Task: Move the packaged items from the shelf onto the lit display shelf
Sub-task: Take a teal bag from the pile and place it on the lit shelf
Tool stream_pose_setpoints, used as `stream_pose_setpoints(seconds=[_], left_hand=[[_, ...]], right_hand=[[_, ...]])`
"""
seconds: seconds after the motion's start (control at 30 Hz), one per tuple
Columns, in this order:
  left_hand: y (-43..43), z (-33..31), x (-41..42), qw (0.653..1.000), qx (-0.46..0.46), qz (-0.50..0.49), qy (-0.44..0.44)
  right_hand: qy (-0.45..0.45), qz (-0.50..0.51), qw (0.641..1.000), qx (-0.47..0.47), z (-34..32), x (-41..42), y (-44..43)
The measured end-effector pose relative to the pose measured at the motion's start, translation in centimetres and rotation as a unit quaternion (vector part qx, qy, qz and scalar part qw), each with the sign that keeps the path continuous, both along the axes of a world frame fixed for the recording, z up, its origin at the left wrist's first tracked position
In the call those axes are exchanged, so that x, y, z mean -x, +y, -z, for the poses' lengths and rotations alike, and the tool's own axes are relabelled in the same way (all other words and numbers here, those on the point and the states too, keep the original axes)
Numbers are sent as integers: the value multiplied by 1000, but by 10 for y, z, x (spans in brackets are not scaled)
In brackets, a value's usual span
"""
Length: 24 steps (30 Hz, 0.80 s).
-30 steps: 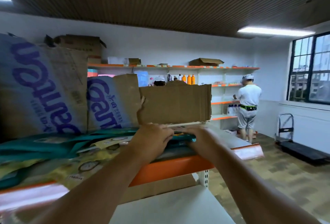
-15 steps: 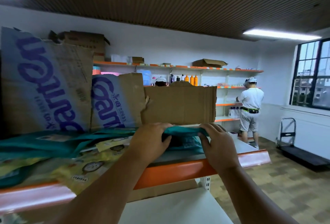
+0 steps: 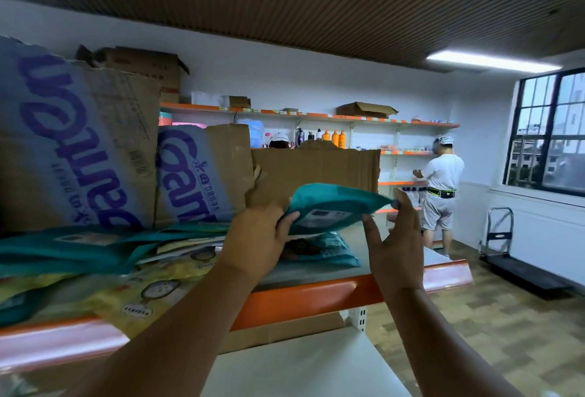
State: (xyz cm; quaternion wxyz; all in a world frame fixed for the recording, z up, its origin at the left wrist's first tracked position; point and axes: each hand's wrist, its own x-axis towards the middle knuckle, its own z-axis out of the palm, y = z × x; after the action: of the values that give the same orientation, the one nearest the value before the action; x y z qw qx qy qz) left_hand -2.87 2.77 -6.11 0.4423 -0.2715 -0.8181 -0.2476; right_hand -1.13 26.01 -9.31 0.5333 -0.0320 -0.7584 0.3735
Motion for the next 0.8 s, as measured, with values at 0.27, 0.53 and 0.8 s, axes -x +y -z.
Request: stream_pose_setpoints(seconds=[0.27,0.53,0.8], left_hand=[[-1,-3,-8,991,-85,94,-43],[1,-2,-1,996,-70,16,-62],[-3,-6,2,997,-37,30,-55]], right_hand=[[-113,-57,989,-74,-2,-2,2],[9,10,1000,-3,2,2,3],[60,99,979,-168,7,3,3]])
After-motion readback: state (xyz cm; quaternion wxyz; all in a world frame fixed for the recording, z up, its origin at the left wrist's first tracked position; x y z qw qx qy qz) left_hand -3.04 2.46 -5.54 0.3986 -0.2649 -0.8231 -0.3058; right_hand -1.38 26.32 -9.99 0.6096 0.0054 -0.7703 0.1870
